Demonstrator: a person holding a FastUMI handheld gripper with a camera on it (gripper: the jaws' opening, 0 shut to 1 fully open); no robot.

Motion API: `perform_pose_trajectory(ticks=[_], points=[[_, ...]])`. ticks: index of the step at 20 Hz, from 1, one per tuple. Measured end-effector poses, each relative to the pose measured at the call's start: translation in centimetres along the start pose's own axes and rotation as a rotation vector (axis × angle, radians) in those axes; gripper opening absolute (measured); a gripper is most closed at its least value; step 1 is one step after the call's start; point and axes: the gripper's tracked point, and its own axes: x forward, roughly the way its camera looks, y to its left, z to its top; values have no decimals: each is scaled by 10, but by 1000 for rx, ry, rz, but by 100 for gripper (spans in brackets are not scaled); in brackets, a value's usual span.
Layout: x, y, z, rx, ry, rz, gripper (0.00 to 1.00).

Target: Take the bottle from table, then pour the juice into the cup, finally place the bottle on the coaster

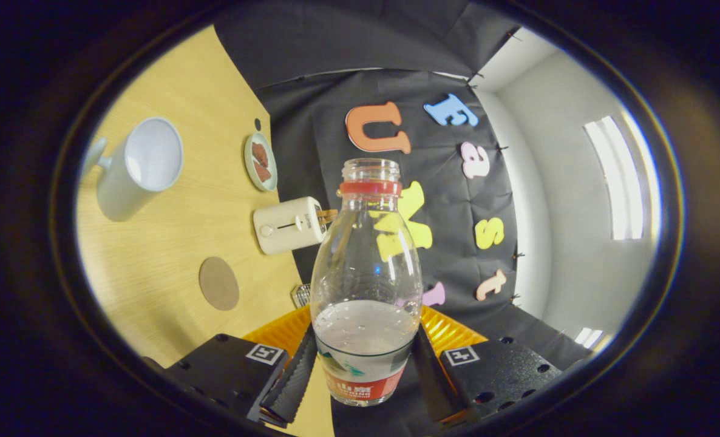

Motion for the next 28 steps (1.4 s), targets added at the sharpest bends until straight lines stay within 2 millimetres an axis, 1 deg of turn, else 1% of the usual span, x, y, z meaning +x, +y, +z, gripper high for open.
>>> perform_pose_trajectory(ticks=[3,4,7,10,12,17,18,23,28], points=[[-2,4,4,-71,3,-4,81],[1,6,7,-94,4,0,81],[2,3,13,-181,16,-15,81],[4,9,16,-232,23,-2,81],[1,9,21,-258,12,-6,81],[-12,10,35,-340,-36,-32,81],[-11,12,37,-357,-46,-32,81],[-14,16,38,-385,-57,-35,81],[-16,11,38,-387,-62,-46,81]])
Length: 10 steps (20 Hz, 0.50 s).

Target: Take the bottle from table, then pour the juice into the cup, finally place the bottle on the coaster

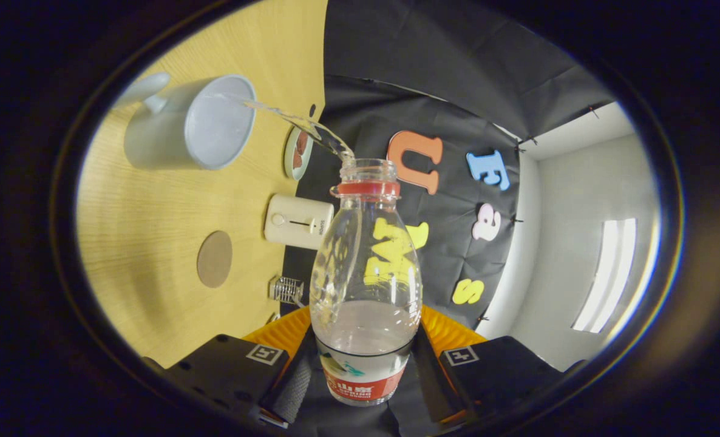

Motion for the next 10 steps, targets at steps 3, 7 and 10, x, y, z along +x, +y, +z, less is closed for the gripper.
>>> perform_pose_trajectory(ticks=[3,7,10], points=[[1,-1,-1,-2,0,0,81],[-1,-5,-2,-22,-8,-10,81],[-2,-7,-4,-30,-10,-16,81]])
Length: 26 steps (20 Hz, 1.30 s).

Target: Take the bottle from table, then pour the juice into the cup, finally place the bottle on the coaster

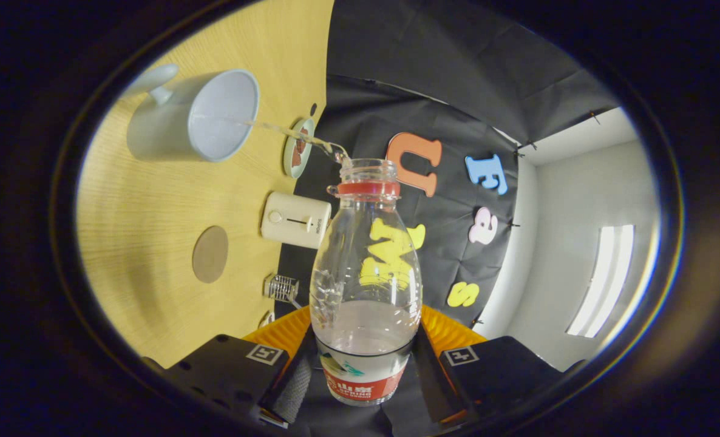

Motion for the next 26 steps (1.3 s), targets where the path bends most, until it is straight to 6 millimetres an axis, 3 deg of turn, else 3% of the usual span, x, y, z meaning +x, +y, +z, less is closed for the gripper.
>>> perform_pose_trajectory(ticks=[26], points=[[7,-18,-4,-78,-21,-46,81]])
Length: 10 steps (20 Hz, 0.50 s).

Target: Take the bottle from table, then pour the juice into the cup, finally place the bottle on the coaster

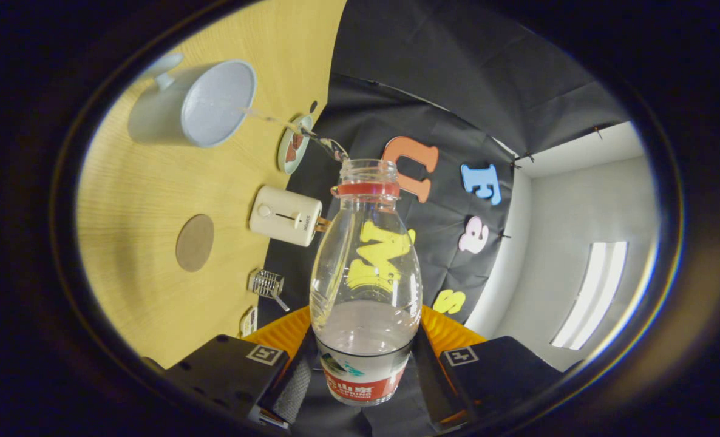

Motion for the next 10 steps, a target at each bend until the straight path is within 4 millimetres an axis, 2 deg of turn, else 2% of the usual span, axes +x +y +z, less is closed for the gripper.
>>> perform_pose_trajectory(ticks=[10], points=[[4,-15,-1,-53,-9,-25,81]])
